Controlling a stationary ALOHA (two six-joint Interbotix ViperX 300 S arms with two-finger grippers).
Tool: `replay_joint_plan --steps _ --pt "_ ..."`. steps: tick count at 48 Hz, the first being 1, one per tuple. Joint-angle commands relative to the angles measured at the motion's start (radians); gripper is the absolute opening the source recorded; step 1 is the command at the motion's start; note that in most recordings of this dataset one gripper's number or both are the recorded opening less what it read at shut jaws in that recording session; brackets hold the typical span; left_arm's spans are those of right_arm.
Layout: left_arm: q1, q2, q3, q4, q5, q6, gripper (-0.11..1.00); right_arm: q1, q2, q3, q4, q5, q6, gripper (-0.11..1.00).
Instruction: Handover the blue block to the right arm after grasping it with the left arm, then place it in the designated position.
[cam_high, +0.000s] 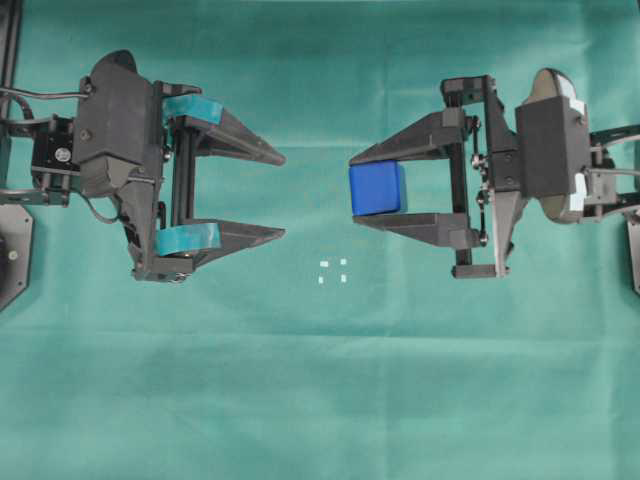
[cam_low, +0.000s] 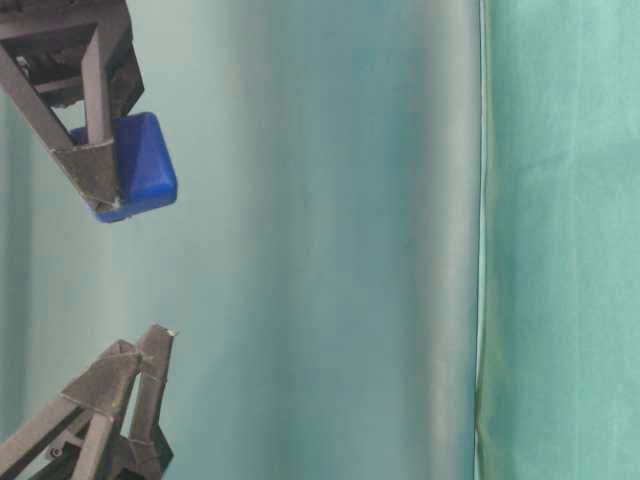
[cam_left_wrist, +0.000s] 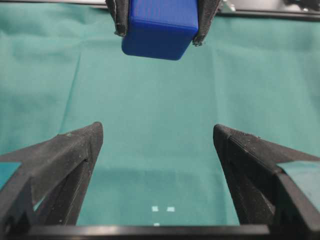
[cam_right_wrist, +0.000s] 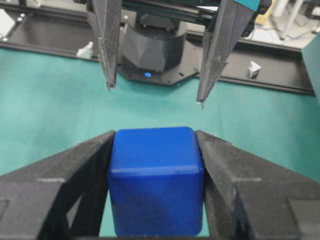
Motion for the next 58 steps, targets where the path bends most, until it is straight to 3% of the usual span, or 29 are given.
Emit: replay_joint_plan --steps 1,58 --pt "0.0 -0.006 -0.02 -0.002 -0.005 0.002 1.0 0.002 -0.017 -0.012 0.003 0.003 0.003 0.52" --pt "0.002 -0.006 -0.021 -0.002 -0.005 0.002 1.0 0.003 -0.017 -0.014 0.005 0.017 0.003 0.52"
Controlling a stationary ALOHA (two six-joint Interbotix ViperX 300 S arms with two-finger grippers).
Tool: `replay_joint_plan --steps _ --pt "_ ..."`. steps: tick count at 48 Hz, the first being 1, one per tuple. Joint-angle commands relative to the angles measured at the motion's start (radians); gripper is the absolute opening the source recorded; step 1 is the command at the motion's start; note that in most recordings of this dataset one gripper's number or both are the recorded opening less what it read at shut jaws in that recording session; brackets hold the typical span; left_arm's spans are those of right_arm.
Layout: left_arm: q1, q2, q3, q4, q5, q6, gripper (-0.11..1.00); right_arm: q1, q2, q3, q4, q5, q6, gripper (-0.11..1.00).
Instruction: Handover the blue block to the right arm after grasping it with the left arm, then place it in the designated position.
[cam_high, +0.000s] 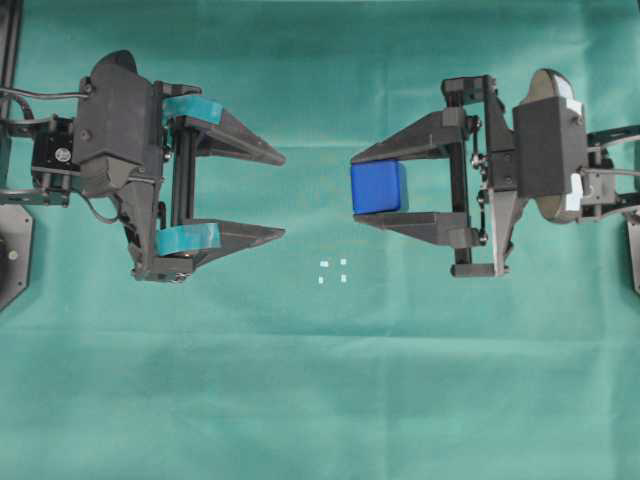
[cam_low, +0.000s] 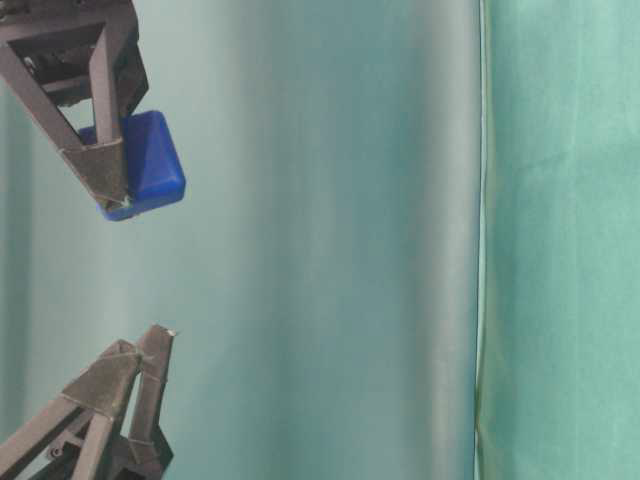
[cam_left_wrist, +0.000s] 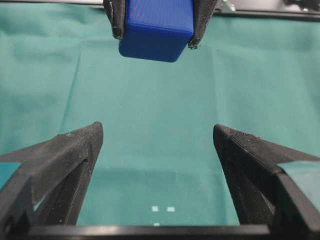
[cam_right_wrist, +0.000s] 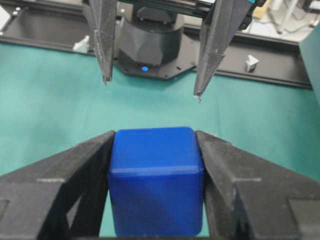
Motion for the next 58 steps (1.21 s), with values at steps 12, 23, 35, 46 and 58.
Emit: replay_joint_plan --steps 12,23,35,46,58 --pt "0.0 -0.006 -0.021 -0.002 -0.005 0.0 1.0 0.002 -0.017 -0.014 0.003 -0.002 0.003 0.52" --pt "0.0 -0.006 -0.021 -0.002 -0.005 0.002 1.0 0.002 -0.017 -0.014 0.003 0.005 0.003 0.52" --pt "0.0 -0.006 -0.023 -0.002 -0.005 0.0 1.0 0.002 -0.017 -0.014 0.003 0.006 0.005 0.52" --pt "0.002 -0.006 -0.023 -0.002 -0.005 0.0 1.0 0.003 -0.017 -0.014 0.008 0.018 0.006 0.52" --pt "0.002 -0.006 -0.021 -0.002 -0.005 0.002 1.0 0.012 -0.017 -0.014 0.031 0.12 0.035 0.52"
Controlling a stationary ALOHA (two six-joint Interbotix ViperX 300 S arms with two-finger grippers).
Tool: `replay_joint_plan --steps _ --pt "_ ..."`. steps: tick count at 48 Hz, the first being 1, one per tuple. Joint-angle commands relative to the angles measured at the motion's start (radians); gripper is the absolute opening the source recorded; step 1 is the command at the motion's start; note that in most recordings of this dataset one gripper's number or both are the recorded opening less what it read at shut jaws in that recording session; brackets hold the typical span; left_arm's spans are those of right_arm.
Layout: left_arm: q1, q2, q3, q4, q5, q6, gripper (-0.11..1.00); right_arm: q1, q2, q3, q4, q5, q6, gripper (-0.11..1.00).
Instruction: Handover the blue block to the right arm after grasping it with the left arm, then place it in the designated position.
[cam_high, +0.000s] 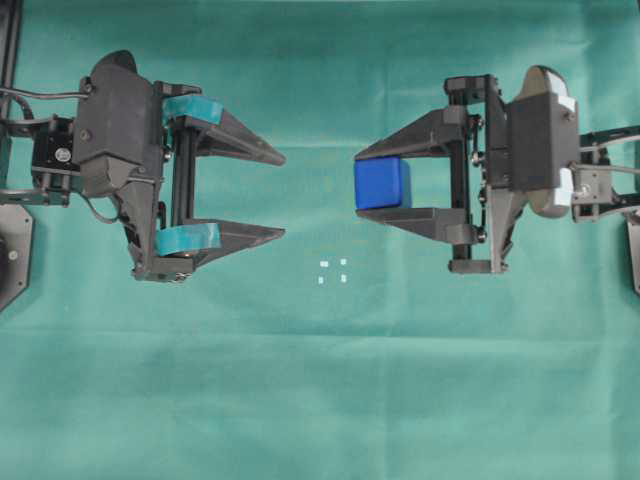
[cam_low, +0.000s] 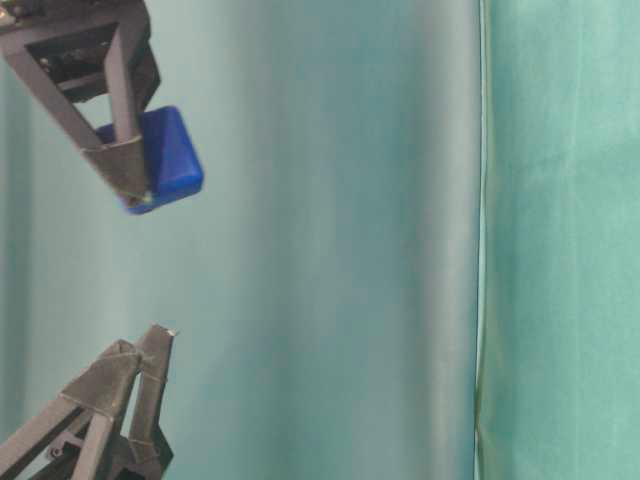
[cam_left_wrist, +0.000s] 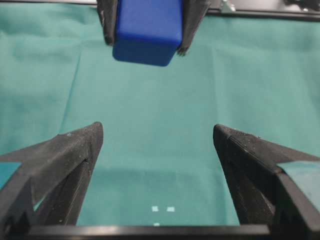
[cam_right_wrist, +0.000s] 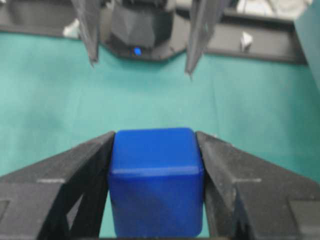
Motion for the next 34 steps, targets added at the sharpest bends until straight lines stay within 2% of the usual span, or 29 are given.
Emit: replay_joint_plan --steps 1,13,34 --pt "0.002 -0.006 -0.023 -0.002 -0.005 0.002 1.0 0.006 -0.017 -0.014 0.012 0.043 0.012 0.52" --pt "0.002 -0.006 -0.023 -0.002 -0.005 0.002 1.0 0.025 -0.017 -0.014 0.046 0.184 0.029 0.52" --pt "0.003 -0.006 -0.023 -0.002 -0.005 0.003 1.0 0.031 -0.014 -0.017 0.052 0.199 0.028 0.52"
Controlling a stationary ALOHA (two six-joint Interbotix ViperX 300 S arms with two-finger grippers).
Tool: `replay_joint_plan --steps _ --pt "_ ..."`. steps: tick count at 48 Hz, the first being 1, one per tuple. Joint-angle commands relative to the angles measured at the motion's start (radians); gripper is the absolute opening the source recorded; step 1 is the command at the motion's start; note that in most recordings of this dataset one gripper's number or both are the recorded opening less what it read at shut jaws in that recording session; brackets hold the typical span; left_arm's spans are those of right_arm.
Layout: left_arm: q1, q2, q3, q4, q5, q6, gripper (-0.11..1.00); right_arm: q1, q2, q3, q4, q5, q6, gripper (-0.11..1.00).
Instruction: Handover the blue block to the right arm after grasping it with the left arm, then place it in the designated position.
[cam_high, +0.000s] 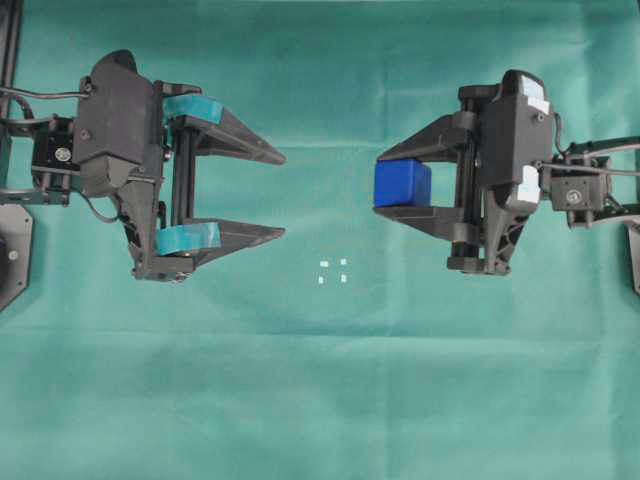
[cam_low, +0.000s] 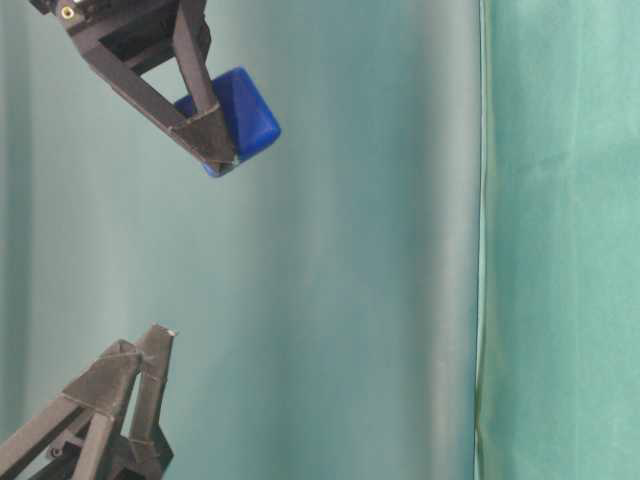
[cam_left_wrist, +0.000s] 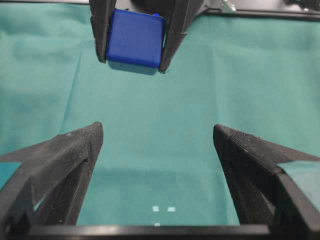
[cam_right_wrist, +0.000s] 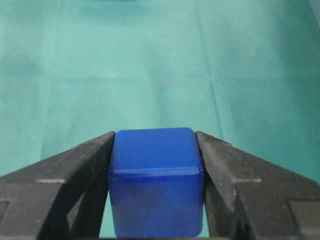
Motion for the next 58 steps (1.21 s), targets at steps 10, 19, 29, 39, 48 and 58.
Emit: replay_joint_plan --steps 10,19,29,39,48,58 --pt "0.002 -0.006 -0.023 -0.002 -0.005 0.0 1.0 0.003 0.021 -0.018 0.005 -0.009 0.003 0.52" --pt "0.002 -0.006 -0.023 -0.002 -0.005 0.0 1.0 0.002 0.095 -0.018 0.011 -0.071 0.005 0.52" --pt "0.002 -0.006 -0.023 -0.002 -0.005 0.0 1.0 0.002 0.201 -0.018 0.014 -0.166 0.008 0.52" --pt "0.002 -0.006 -0.023 -0.002 -0.005 0.0 1.0 -0.018 0.336 -0.028 0.017 -0.253 0.041 0.52" --pt "0.002 -0.006 -0.023 -0.002 -0.005 0.0 1.0 -0.023 0.44 -0.044 0.017 -0.344 0.048 0.52" --pt "0.002 -0.006 -0.021 -0.002 -0.005 0.0 1.0 -0.037 0.518 -0.077 0.017 -0.371 0.048 0.52"
